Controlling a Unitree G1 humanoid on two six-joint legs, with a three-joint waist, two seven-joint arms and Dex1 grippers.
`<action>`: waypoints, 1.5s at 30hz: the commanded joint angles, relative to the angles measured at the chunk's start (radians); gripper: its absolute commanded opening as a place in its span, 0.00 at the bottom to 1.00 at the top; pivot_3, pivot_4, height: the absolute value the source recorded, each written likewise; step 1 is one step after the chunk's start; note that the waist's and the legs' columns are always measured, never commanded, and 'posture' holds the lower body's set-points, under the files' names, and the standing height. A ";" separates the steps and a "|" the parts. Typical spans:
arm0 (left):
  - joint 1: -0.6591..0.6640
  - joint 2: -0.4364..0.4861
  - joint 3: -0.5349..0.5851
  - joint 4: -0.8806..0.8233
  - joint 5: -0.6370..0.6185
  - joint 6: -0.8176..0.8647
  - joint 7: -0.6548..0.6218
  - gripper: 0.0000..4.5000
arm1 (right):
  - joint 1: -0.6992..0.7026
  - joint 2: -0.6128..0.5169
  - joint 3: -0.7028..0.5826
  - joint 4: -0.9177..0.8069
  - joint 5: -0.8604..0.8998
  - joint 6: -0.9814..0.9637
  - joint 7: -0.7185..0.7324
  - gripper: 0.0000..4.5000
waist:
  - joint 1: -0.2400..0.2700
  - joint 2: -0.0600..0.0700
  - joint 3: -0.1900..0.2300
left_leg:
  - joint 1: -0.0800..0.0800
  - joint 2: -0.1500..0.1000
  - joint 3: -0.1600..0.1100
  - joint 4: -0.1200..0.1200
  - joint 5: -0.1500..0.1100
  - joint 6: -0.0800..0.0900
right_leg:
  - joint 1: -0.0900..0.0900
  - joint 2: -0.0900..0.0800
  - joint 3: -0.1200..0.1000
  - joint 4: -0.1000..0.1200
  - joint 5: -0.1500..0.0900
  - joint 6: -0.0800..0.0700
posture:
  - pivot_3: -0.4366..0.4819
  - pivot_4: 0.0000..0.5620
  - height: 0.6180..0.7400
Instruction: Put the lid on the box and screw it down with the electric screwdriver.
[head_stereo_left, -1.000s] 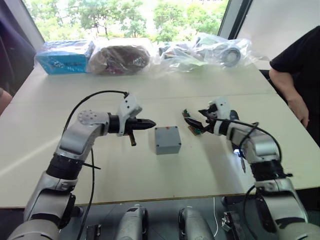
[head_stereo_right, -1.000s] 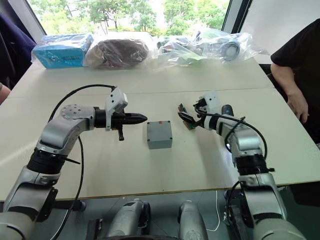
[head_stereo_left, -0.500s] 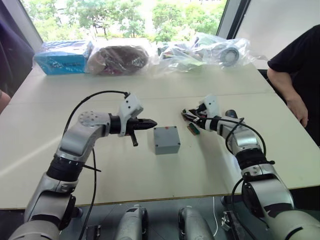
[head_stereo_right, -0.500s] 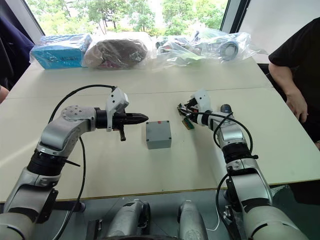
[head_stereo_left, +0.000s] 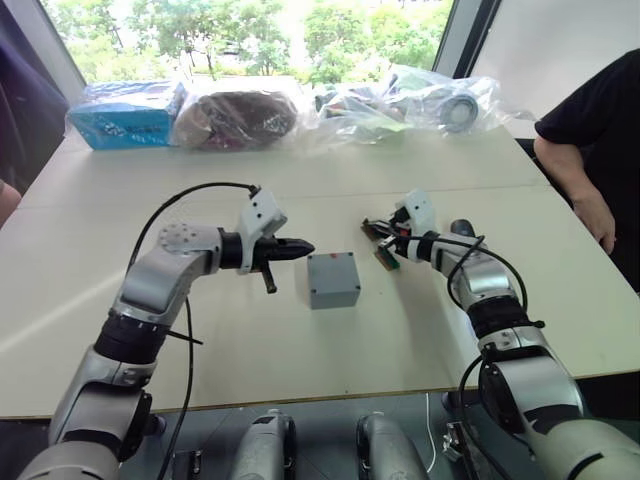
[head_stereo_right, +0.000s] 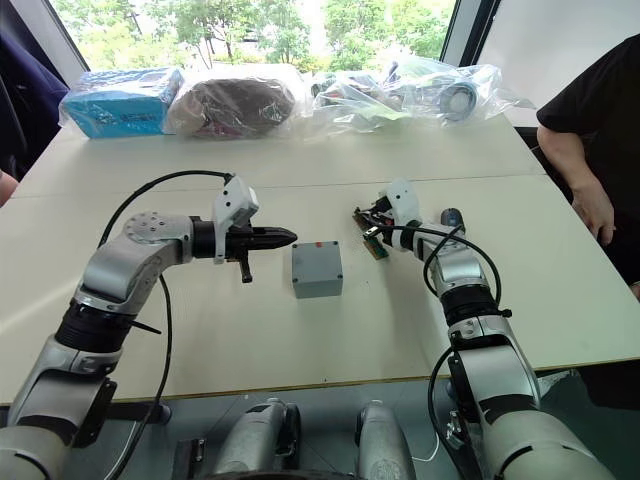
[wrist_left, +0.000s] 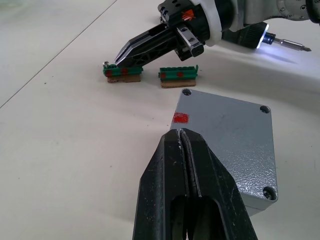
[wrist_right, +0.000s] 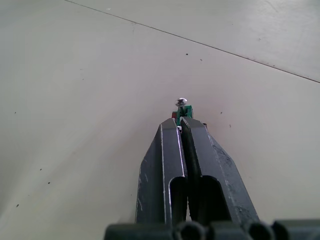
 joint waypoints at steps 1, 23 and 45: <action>-0.004 -0.001 0.009 -0.018 -0.003 -0.018 -0.002 0.00 | 0.003 -0.018 -0.026 -0.077 0.007 0.004 0.014 0.01 | 0.000 0.000 0.000 | 0.000 0.000 0.000 0.000 0.000 0.000 | 0.000 0.000 0.000 0.000 0.000 0.000 | 0.48 0.27 1.00; 0.048 0.146 0.031 -0.094 -0.071 0.036 -0.135 0.00 | 0.299 -0.033 -0.059 -0.842 0.214 0.277 0.030 0.01 | 0.004 0.000 0.000 | 0.000 0.002 0.000 0.000 0.000 0.000 | -0.001 0.000 0.000 0.000 0.000 0.000 | 0.48 0.27 1.00; 0.017 0.097 0.018 -0.067 -0.063 0.024 -0.089 0.00 | 0.397 0.003 0.014 -0.854 0.175 0.281 -0.044 0.01 | 0.004 0.000 0.000 | 0.000 0.001 -0.001 0.000 0.000 0.000 | 0.000 -0.001 0.000 0.000 0.000 0.000 | 0.48 0.27 1.00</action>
